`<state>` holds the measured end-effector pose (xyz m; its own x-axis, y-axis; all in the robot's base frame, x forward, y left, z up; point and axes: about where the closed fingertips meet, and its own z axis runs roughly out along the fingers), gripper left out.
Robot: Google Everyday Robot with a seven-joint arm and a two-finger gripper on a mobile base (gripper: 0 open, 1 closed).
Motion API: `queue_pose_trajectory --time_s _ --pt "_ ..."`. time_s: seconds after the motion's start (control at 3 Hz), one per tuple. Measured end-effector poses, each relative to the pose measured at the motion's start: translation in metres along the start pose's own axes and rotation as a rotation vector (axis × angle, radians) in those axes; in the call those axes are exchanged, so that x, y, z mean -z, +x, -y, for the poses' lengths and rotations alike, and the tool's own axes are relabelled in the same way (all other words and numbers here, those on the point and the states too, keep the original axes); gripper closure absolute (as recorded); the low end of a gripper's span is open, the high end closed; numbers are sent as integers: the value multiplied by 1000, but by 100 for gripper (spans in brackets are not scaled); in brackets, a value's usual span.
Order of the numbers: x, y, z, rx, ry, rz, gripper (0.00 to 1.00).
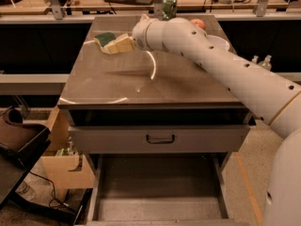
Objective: Place sponge into middle drawer
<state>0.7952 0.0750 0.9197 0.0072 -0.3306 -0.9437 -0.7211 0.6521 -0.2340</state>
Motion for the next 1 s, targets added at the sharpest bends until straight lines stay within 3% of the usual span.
queue_pose_trajectory --time_s 1.0 --pt "-56 17 3 -96 -37 -48 0"
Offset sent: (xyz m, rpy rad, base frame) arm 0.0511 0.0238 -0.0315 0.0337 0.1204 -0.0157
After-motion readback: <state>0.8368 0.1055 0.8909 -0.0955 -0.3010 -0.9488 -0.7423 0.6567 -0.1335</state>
